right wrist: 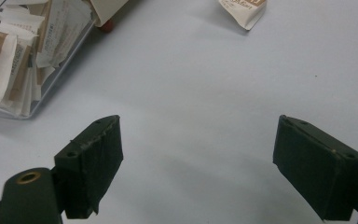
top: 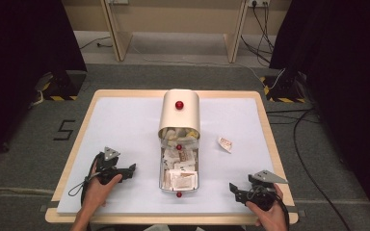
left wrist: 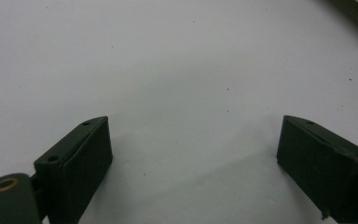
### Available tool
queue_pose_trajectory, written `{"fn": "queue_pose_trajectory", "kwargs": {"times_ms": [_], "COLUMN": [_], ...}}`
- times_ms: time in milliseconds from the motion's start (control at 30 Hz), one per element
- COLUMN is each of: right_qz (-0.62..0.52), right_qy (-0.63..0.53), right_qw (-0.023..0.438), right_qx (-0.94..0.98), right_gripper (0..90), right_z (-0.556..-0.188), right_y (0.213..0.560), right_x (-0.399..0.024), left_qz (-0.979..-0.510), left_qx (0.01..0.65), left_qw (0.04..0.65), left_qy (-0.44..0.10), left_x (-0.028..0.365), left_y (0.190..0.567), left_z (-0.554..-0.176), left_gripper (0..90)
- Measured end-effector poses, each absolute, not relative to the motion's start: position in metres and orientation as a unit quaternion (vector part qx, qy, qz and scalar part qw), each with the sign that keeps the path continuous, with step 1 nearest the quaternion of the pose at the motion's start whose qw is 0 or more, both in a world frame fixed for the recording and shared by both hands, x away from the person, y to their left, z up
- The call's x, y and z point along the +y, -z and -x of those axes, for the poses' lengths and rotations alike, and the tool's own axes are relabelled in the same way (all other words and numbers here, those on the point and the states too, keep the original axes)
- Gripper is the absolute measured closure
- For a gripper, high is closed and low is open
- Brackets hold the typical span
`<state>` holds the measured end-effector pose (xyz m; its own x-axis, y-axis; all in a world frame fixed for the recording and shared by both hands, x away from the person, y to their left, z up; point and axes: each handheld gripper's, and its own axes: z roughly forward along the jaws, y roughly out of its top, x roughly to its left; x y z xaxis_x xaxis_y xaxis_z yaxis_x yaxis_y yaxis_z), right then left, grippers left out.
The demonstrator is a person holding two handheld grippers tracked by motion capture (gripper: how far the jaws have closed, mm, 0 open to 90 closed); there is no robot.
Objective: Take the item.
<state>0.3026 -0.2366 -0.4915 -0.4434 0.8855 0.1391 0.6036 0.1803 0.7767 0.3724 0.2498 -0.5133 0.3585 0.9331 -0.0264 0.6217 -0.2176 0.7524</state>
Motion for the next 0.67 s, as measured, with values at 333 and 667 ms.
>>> {"fn": "queue_pose_trajectory", "kwargs": {"times_ms": [333, 667], "right_qz": [-0.499, -0.5], "right_qy": [-0.399, -0.397], "right_qw": [0.172, 0.174], "right_qx": [0.75, 0.749], "right_gripper": [16.3, 16.3], "right_z": [-0.2955, -0.2944], "right_y": [0.4935, 0.4946], "right_x": [-0.2391, -0.2416], "left_qz": [-0.747, -0.747], "left_qx": [0.52, 0.52], "left_qw": [0.347, 0.347], "left_qy": [-0.224, -0.224], "left_x": [0.2498, 0.2498], "left_y": [0.5133, 0.5133], "left_z": [-0.3724, -0.3724], "left_gripper": [9.3, 9.3]}}
